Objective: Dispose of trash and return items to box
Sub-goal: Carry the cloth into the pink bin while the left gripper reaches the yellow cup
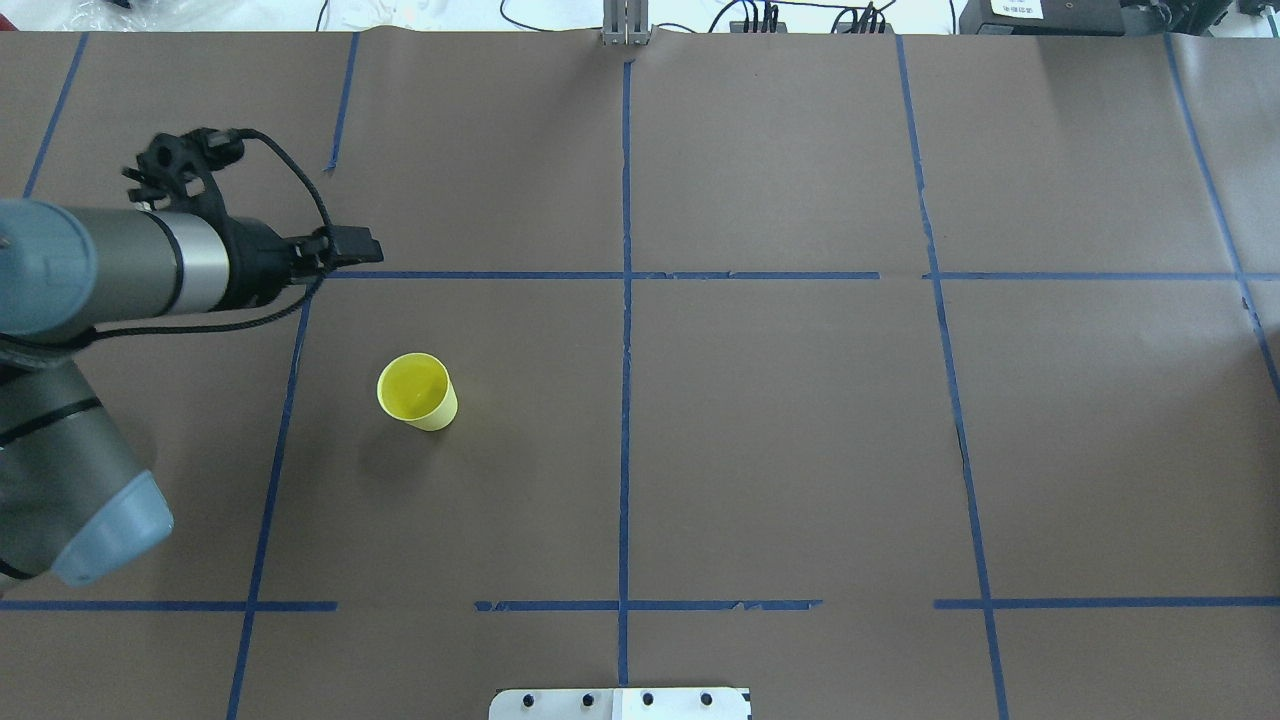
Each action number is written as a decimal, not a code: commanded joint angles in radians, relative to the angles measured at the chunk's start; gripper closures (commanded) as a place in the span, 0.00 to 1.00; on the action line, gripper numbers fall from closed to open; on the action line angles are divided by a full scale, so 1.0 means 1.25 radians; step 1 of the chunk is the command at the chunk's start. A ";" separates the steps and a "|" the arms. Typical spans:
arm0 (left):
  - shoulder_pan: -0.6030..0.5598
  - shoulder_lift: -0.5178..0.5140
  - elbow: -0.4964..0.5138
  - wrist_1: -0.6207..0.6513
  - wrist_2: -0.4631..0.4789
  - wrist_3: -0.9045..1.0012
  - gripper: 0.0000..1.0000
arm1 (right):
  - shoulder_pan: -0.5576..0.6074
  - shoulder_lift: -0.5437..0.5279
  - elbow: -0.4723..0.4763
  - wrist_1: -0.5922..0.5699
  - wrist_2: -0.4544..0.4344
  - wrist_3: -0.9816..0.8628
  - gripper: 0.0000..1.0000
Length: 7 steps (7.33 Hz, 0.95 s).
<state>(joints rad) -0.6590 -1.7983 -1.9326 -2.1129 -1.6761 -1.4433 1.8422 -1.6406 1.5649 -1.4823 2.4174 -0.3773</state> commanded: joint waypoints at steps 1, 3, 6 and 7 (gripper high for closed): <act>0.102 -0.008 -0.052 0.140 0.041 -0.075 0.43 | -0.001 -0.002 0.007 0.000 0.000 0.018 0.00; 0.114 -0.002 -0.042 0.151 0.042 -0.070 0.43 | 0.000 -0.003 0.008 0.000 -0.002 0.016 0.00; 0.158 -0.007 0.005 0.183 0.073 -0.068 0.54 | 0.000 -0.003 0.008 0.000 -0.002 0.015 0.00; 0.171 -0.006 0.003 0.183 0.077 -0.066 1.00 | 0.000 -0.006 0.008 0.005 -0.002 0.012 0.00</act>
<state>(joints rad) -0.4685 -1.8050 -1.9384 -1.8856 -1.5915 -1.5276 1.8423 -1.6454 1.5753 -1.4804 2.4145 -0.3595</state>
